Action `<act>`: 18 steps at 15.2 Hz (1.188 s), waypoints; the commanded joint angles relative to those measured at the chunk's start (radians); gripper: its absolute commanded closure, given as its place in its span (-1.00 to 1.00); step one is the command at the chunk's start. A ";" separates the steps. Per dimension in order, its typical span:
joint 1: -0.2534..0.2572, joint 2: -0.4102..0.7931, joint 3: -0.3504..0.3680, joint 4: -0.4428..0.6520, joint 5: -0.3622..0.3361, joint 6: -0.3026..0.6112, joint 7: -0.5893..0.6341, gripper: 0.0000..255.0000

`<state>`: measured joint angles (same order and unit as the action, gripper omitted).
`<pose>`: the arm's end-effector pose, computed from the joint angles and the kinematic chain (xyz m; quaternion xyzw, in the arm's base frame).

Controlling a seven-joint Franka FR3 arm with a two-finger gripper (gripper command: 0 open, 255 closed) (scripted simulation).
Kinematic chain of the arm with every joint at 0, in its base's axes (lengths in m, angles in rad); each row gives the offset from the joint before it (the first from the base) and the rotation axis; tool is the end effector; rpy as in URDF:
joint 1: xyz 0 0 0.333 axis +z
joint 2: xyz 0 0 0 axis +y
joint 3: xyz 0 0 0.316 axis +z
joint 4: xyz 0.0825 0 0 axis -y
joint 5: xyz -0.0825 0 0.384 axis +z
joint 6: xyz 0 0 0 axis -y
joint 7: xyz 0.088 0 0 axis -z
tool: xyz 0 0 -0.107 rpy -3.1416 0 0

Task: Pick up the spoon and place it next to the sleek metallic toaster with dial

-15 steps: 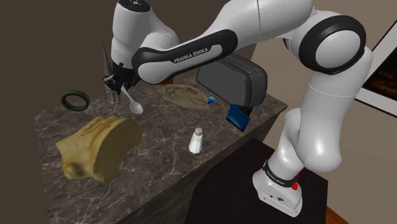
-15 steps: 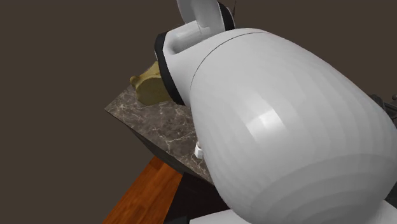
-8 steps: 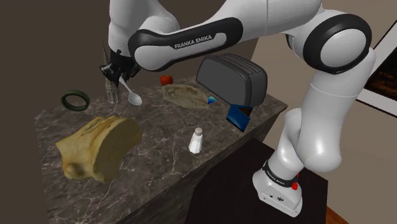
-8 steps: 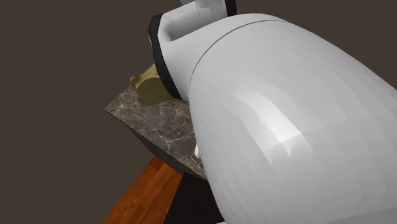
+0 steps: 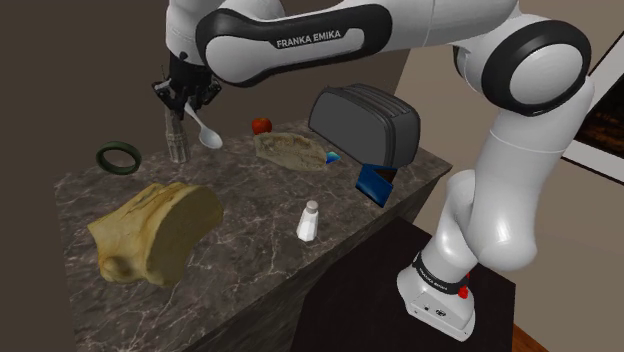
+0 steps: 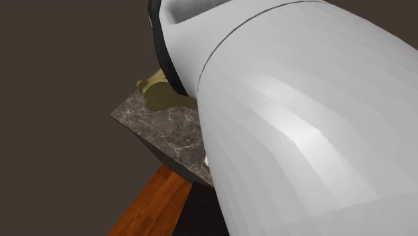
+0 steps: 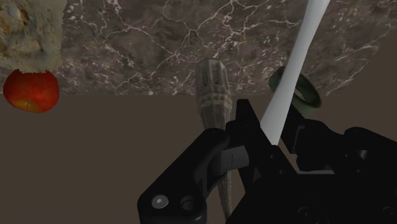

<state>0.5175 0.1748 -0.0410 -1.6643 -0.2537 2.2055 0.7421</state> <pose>0.5798 0.2918 0.5404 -0.9738 0.0734 -0.2152 0.0072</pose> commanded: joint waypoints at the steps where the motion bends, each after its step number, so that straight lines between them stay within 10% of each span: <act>1: 0.000 -0.001 0.001 0.025 0.004 -0.025 -0.006 1.00; 14: 0.002 0.012 0.005 0.211 0.025 -0.196 -0.047 1.00; 18: -0.026 -0.142 -0.013 0.010 0.033 -0.140 -0.085 1.00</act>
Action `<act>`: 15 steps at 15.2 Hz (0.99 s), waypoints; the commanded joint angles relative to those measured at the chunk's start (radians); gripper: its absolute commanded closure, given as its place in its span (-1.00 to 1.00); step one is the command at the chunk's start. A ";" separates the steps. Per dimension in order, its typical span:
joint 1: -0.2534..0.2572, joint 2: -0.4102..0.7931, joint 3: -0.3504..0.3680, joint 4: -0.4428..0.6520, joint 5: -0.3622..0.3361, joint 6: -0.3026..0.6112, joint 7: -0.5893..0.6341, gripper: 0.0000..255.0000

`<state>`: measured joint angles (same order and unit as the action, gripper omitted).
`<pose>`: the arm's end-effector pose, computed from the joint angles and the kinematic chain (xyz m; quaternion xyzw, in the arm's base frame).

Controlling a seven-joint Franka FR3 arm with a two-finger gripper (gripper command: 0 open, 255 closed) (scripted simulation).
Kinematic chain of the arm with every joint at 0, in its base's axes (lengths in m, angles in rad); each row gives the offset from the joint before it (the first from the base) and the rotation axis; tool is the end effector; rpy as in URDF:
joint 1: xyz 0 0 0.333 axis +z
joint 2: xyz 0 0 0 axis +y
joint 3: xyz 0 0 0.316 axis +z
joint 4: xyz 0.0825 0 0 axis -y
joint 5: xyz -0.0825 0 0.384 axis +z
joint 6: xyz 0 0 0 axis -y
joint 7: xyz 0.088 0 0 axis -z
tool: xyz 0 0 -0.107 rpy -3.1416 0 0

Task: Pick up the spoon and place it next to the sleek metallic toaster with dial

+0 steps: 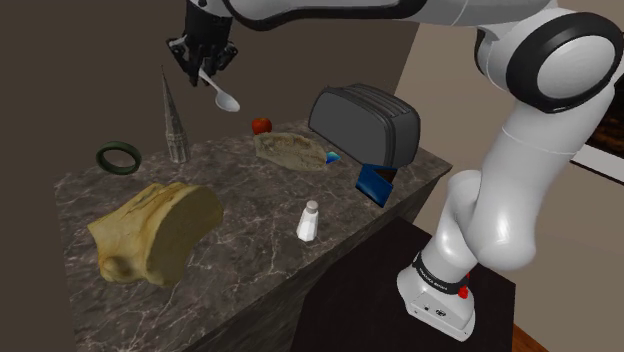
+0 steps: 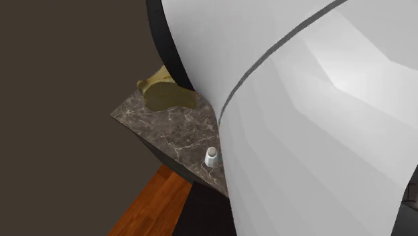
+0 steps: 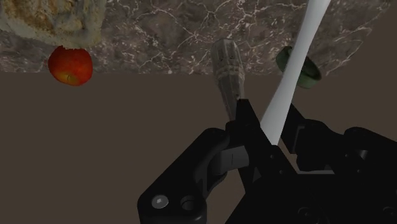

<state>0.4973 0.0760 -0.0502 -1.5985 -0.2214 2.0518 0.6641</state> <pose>0.5620 0.2576 0.6185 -0.9738 0.0736 -0.2151 0.0069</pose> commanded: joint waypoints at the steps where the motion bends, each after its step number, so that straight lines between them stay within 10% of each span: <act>1: -0.012 -0.079 -0.009 -0.100 0.003 0.025 -0.018 1.00; 15: -0.093 -0.521 -0.132 -0.551 -0.001 0.071 -0.213 1.00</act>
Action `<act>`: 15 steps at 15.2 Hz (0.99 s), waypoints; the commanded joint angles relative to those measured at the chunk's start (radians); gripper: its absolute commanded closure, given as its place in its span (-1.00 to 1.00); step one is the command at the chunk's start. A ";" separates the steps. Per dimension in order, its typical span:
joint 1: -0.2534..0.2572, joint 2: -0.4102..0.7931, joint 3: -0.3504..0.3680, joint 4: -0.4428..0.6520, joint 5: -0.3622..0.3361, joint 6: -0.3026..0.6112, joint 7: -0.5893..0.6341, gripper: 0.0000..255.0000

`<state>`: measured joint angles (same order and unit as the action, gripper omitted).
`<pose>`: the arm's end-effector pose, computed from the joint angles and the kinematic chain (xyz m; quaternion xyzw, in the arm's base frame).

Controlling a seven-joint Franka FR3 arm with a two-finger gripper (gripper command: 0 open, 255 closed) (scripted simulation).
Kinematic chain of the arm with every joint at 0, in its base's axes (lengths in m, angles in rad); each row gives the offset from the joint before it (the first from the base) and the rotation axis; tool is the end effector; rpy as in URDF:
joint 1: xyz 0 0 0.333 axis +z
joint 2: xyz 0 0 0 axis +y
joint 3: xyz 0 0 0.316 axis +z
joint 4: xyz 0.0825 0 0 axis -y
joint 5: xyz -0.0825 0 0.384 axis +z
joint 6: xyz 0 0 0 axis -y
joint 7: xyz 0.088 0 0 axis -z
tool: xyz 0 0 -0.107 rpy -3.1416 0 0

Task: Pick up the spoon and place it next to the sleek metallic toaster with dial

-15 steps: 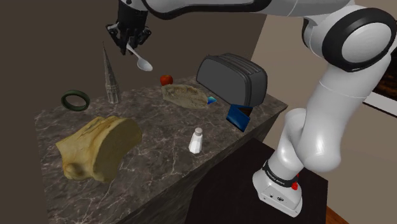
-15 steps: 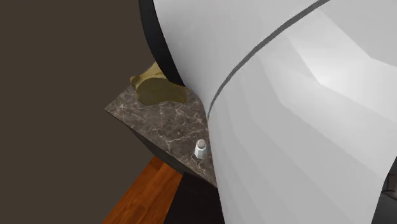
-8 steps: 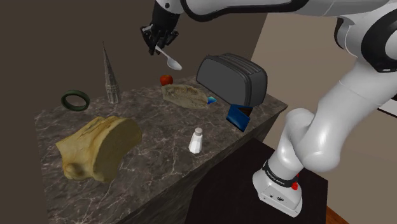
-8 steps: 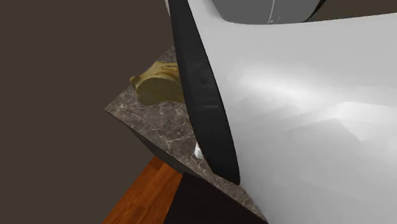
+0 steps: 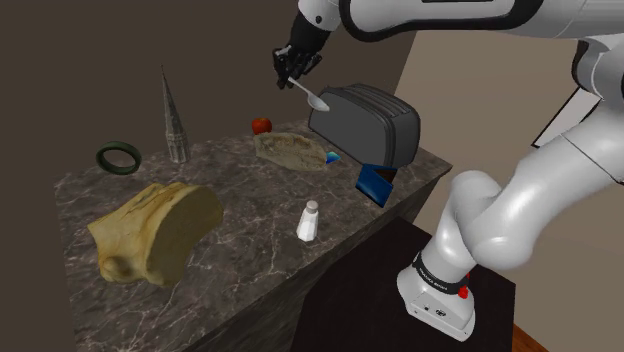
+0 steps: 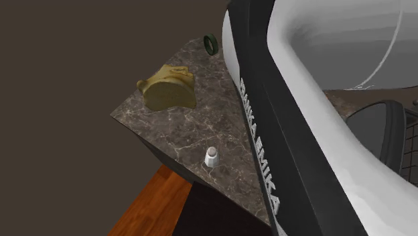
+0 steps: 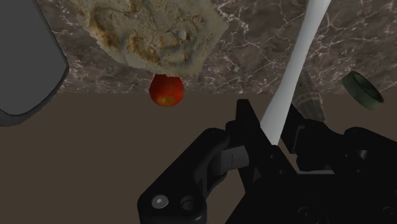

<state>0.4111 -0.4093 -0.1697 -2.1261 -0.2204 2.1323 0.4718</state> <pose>0.4593 0.0902 0.6164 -0.9737 0.0741 -0.2153 0.0067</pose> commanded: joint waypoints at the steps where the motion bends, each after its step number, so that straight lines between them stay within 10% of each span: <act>1: -0.013 -0.064 -0.023 -0.046 -0.005 -0.012 -0.036 1.00; 15: -0.128 -0.406 -0.209 -0.237 -0.082 -0.115 -0.294 1.00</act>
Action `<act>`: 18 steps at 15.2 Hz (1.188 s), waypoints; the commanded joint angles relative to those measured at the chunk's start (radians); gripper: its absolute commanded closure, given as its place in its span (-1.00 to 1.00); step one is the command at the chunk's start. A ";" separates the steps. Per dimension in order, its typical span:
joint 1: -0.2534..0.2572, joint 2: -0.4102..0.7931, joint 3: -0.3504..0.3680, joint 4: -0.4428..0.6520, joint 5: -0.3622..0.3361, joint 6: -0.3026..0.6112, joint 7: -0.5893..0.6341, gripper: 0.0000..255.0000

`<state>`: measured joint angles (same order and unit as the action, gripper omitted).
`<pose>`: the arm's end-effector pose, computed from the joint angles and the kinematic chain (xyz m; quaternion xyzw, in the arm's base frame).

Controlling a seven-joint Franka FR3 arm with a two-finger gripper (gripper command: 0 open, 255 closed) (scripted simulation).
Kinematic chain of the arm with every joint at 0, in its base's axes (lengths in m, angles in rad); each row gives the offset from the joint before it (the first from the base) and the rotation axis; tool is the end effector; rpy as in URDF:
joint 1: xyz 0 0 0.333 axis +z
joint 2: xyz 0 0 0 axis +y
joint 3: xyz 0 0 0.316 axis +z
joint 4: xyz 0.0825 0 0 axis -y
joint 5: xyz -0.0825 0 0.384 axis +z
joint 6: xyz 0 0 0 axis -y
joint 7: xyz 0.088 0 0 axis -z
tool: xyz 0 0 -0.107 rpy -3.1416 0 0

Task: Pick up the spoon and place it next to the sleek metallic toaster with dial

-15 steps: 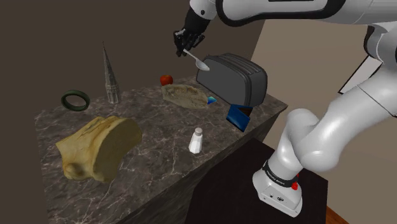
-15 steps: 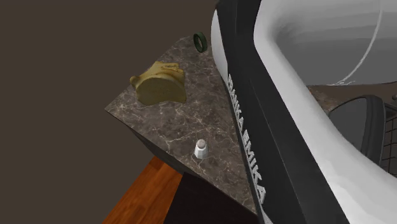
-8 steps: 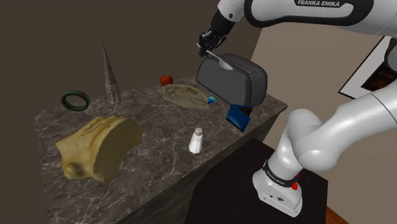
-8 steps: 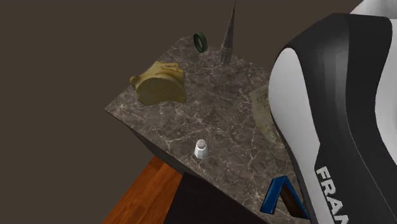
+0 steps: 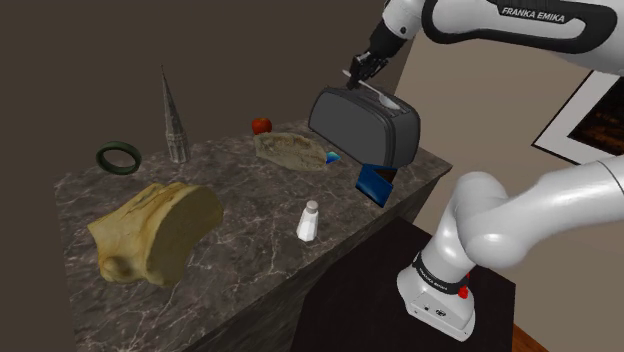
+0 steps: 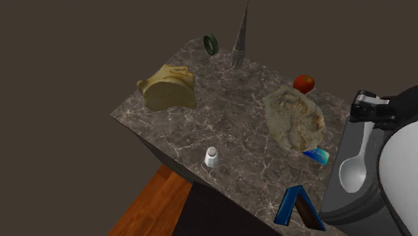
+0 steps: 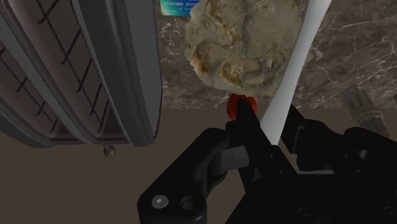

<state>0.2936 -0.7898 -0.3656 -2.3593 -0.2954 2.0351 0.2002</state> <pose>0.3572 -0.0808 0.6175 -0.9737 0.0740 -0.2152 0.0070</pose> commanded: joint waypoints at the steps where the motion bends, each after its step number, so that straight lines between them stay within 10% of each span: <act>1: -0.020 -0.044 -0.029 -0.008 -0.014 -0.029 -0.043 1.00; 18: -0.139 -0.215 -0.330 0.092 -0.145 -0.206 -0.422 1.00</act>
<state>0.1599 -0.9993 -0.6777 -2.2811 -0.4331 1.8417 -0.1972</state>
